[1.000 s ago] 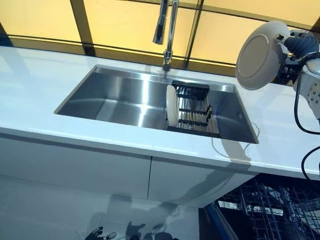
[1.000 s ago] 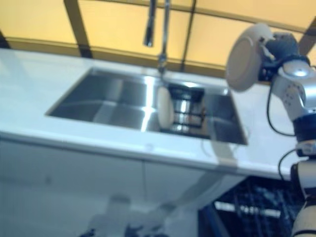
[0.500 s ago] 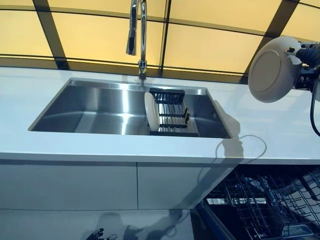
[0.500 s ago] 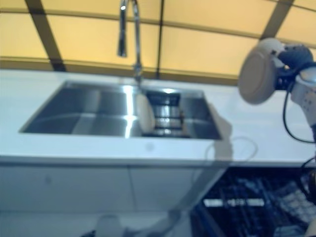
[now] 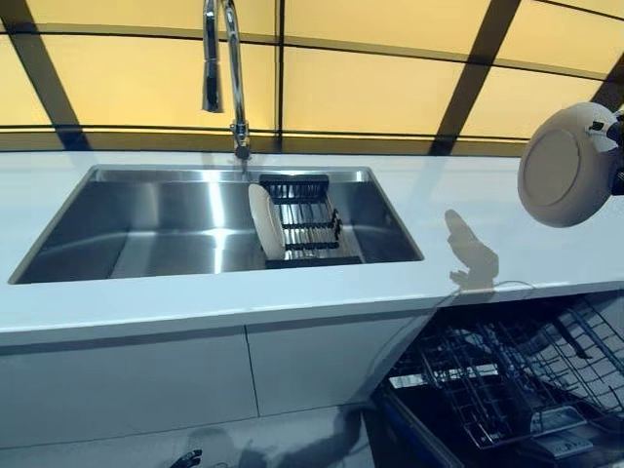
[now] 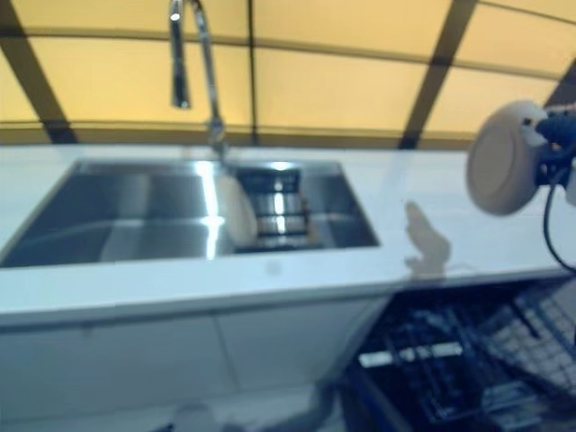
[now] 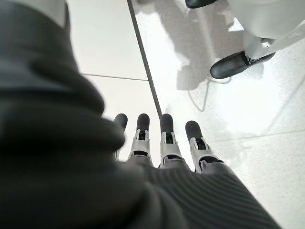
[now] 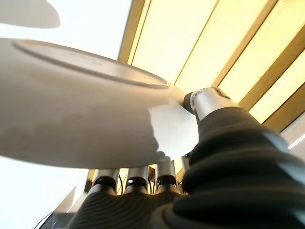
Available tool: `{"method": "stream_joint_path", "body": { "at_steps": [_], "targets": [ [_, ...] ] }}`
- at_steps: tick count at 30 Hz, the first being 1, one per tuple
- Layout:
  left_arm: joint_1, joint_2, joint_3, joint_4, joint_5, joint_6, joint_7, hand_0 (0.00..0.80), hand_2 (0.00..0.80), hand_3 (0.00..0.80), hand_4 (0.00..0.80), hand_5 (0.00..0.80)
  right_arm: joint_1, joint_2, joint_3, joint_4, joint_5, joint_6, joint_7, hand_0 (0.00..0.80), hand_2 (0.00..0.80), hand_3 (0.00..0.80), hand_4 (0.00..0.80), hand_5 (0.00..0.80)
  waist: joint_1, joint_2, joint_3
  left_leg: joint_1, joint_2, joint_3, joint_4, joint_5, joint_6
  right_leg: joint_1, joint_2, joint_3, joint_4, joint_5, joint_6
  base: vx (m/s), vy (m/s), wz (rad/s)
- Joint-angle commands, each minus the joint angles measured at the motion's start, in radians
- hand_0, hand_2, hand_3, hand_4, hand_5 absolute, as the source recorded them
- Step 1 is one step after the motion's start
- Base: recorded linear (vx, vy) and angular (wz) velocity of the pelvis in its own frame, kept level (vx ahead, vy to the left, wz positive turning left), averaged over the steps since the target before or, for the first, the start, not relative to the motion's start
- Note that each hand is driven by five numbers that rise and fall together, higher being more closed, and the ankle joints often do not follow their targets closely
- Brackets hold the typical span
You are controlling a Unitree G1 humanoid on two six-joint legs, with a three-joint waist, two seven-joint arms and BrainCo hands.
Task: Take plates into dishwasher
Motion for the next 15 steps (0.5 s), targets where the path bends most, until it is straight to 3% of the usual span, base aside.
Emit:
{"method": "stream_joint_path", "body": {
  "at_steps": [1, 15],
  "targets": [
    [-0.062, 0.044, -0.030, 0.062, 0.029, -0.047, -0.015, 0.000, 0.000, 0.000, 0.000, 0.000, -0.057, -0.096, -0.071, 0.051, -0.043, -0.047, 0.005, 0.800, 0.800, 0.800, 0.800, 0.800, 0.009, -0.004, -0.003, 0.039, -0.011, -0.022, 0.002, -0.136, 0.056, 0.073, -0.003, -0.048, 0.004, -0.098, 0.061, -0.017, 0.008, -0.06],
    [-0.082, 0.052, -0.010, 0.105, 0.043, -0.029, -0.014, 0.000, 0.000, 0.000, 0.000, 0.000, 0.187, -0.173, -0.251, 0.098, -0.129, -0.055, 0.193, 0.800, 0.800, 0.800, 0.800, 0.800, -0.042, -0.003, -0.012, 0.045, -0.003, 0.015, 0.002, -0.142, 0.057, 0.059, 0.007, -0.011, 0.004, -0.088, 0.066, -0.009, -0.001, -0.10]
  ]
}}
